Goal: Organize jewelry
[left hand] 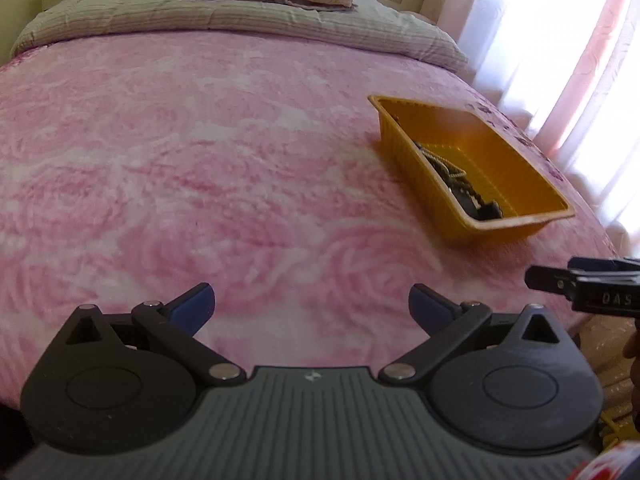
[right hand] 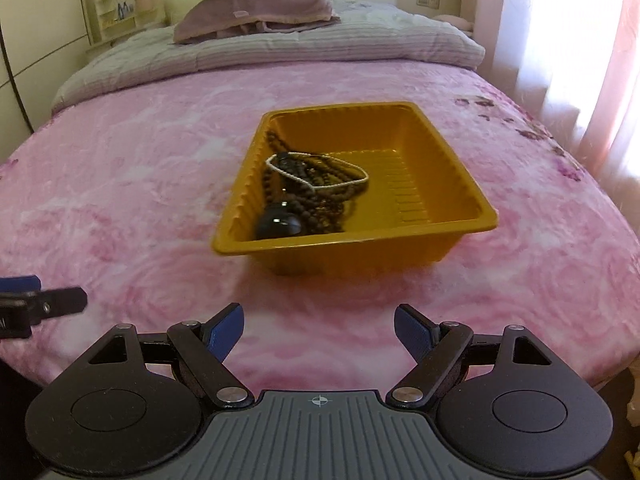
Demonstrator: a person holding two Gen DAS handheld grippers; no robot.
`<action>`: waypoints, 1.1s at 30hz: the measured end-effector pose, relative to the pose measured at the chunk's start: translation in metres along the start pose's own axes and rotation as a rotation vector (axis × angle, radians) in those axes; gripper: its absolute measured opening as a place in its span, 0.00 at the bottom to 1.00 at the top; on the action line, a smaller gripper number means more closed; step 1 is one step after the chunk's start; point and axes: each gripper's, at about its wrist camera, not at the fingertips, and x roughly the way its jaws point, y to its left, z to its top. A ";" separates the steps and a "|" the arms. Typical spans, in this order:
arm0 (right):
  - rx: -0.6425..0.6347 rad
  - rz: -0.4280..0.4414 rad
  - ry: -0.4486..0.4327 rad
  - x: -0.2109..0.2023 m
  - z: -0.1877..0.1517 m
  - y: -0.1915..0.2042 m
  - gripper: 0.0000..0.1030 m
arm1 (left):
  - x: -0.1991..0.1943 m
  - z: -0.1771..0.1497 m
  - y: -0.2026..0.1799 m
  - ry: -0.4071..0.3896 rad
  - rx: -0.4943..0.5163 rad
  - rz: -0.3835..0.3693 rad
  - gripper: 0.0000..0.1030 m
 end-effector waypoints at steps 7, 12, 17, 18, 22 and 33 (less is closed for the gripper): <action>0.044 0.021 -0.006 -0.005 -0.001 0.015 0.80 | -0.009 -0.003 0.000 -0.035 0.001 0.032 0.99; 0.024 0.033 -0.011 -0.011 0.000 0.022 0.80 | -0.014 -0.002 0.000 -0.063 -0.003 0.066 1.00; 0.019 0.039 -0.015 -0.013 0.002 0.025 0.80 | -0.017 -0.002 0.001 -0.074 -0.005 0.081 1.00; 0.020 0.041 -0.015 -0.013 0.002 0.025 0.80 | -0.017 -0.002 0.001 -0.075 -0.005 0.081 1.00; 0.024 0.044 -0.015 -0.012 0.002 0.025 0.80 | -0.016 -0.002 -0.001 -0.069 0.002 0.085 1.00; 0.023 0.053 -0.015 -0.007 0.003 0.028 0.80 | -0.014 -0.002 -0.003 -0.064 -0.004 0.094 1.00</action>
